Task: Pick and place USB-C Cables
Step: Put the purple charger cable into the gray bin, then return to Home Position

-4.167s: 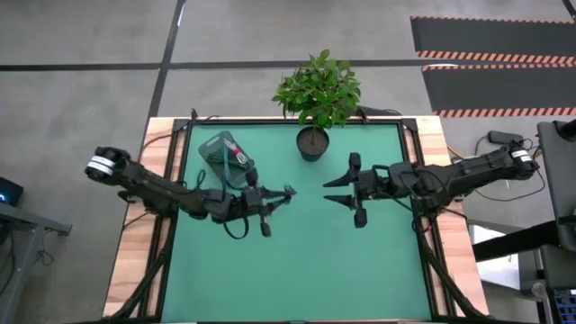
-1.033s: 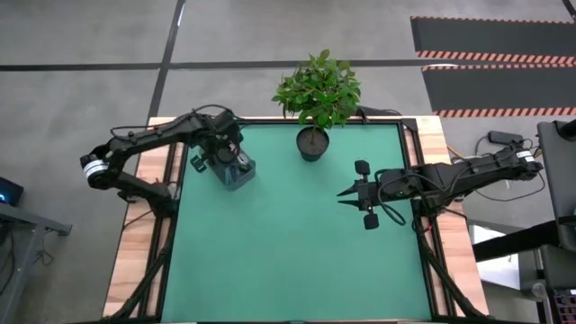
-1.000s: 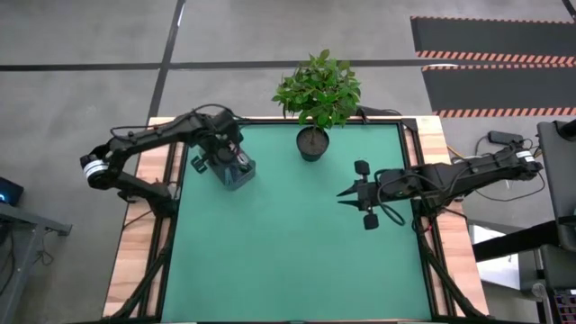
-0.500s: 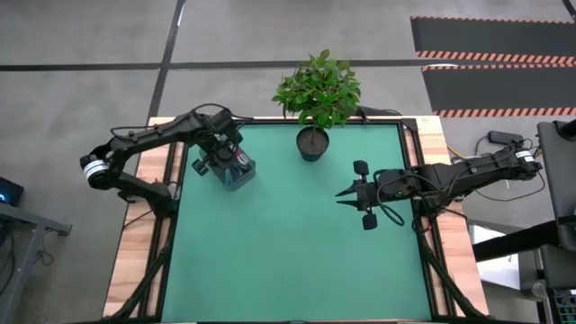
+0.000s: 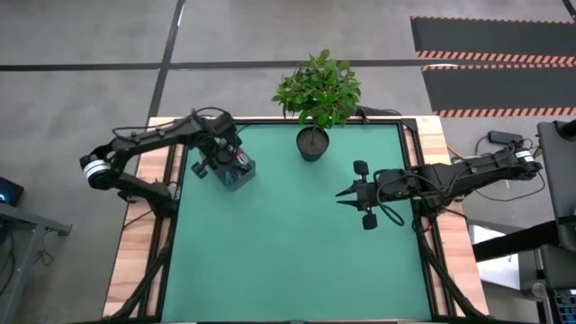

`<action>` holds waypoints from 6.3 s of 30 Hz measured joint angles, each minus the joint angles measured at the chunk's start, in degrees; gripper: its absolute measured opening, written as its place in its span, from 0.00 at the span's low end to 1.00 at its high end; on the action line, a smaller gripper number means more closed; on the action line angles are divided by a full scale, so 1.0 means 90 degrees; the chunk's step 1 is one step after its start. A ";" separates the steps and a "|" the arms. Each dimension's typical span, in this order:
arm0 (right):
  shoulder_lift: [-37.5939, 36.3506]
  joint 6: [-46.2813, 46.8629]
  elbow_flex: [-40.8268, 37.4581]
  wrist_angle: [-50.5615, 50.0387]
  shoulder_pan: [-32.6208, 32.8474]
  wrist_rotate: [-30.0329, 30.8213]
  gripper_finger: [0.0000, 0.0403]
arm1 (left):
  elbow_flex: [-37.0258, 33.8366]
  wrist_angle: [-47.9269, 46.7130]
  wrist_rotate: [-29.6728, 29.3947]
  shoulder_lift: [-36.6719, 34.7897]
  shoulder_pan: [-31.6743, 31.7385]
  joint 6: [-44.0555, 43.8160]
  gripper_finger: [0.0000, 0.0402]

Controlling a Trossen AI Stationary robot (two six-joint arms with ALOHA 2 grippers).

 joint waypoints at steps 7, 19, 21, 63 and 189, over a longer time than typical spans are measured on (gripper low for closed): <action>0.0000 0.0000 0.0000 0.0000 0.0000 0.0000 0.17 | -0.0338 0.0282 -0.0021 0.0002 0.0005 0.0024 0.06; 0.0000 0.0002 0.0000 0.0000 0.0000 0.0098 0.17 | -0.0631 0.0381 -0.0117 0.0002 0.0024 0.0212 0.07; 0.0000 0.0002 0.0000 0.0000 0.0000 0.0098 0.17 | -0.0631 0.0384 -0.0137 0.0002 0.0024 0.0219 0.07; 0.0000 0.0051 0.0000 -0.0004 0.0000 0.0094 0.17 | -0.0741 0.0432 -0.1146 -0.0168 0.0008 0.0491 0.22; -0.5620 0.0211 -0.4898 0.2014 -0.1494 -0.0242 0.17 | -0.6034 0.6308 -0.0127 -0.8068 -0.4676 -0.7820 0.00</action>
